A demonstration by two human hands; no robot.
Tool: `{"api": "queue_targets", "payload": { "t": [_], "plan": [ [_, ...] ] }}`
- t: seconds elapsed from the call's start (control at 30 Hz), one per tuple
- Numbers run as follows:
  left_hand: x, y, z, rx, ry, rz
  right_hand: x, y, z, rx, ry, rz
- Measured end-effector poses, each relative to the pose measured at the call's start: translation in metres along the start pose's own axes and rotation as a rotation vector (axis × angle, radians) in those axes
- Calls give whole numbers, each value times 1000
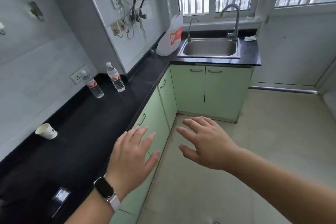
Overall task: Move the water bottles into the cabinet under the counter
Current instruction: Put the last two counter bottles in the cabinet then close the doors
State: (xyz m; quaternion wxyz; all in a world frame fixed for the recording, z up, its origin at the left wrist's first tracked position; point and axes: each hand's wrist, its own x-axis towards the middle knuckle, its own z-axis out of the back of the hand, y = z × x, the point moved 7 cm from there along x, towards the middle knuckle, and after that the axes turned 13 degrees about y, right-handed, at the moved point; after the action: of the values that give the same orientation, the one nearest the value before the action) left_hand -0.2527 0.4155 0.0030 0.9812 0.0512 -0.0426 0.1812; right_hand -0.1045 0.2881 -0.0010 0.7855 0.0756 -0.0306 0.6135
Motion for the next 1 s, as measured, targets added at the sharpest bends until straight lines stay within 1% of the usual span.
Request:
{"api": "queue_targets", "payload": {
  "t": [0.07, 0.13, 0.2, 0.27, 0.47, 0.7, 1.0],
  "plan": [
    [26, -5, -2, 11, 13, 20, 14, -32, -1, 2, 16, 6],
    [38, -8, -4, 17, 18, 24, 23, -47, -1, -5, 30, 14],
    [60, -7, -8, 17, 24, 64, 44, -69, -5, 48, 73, 44],
    [64, -7, -8, 33, 36, 51, 52, -70, -3, 53, 58, 58],
    [104, 19, -13, 19, 15, 114, 104, -90, -7, 100, 59, 99],
    [165, 69, -41, -32, -12, 156, 177, -113, -25, 69, 108, 129],
    [252, 173, -69, -118, -32, 195, 311, -127, -37, -4, 136, 129]
  ]
}}
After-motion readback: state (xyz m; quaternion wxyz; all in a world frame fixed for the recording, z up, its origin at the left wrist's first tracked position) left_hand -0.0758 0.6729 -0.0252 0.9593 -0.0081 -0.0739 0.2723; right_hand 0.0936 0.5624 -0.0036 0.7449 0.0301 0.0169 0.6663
